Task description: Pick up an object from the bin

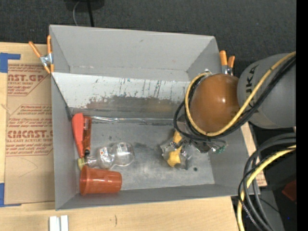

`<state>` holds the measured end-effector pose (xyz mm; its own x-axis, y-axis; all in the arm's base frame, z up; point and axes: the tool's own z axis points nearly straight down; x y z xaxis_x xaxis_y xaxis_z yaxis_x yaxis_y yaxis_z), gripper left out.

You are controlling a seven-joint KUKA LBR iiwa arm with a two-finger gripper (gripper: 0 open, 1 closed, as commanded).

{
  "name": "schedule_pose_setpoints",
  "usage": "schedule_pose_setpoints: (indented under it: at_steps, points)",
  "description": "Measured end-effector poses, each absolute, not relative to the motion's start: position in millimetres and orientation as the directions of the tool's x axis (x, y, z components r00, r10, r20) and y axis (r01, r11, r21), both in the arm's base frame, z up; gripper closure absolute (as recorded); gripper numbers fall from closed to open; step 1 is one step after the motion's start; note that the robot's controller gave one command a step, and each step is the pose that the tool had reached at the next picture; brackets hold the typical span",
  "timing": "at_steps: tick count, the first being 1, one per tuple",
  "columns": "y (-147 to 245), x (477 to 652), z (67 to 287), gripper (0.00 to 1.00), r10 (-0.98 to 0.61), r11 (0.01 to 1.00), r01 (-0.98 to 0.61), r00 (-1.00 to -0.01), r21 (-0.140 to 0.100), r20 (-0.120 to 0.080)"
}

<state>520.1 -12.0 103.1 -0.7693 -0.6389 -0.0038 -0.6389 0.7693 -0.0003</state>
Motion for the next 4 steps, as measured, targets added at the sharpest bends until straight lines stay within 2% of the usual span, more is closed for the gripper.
schedule_pose_setpoints:
  at_steps: [1,2,3,4]
  points:
    - [-12,520.1,103,1.00,-0.639,0.769,-0.639,-0.769,0.000,-0.004]
    - [-34,523.6,143,1.00,-0.639,0.769,-0.639,-0.769,0.000,-0.006]
    - [-34,523.6,143,1.00,-0.639,0.769,-0.639,-0.769,0.000,-0.006]
    - [-36,506.2,339,1.00,-0.643,0.766,-0.643,-0.766,-0.001,-0.008]
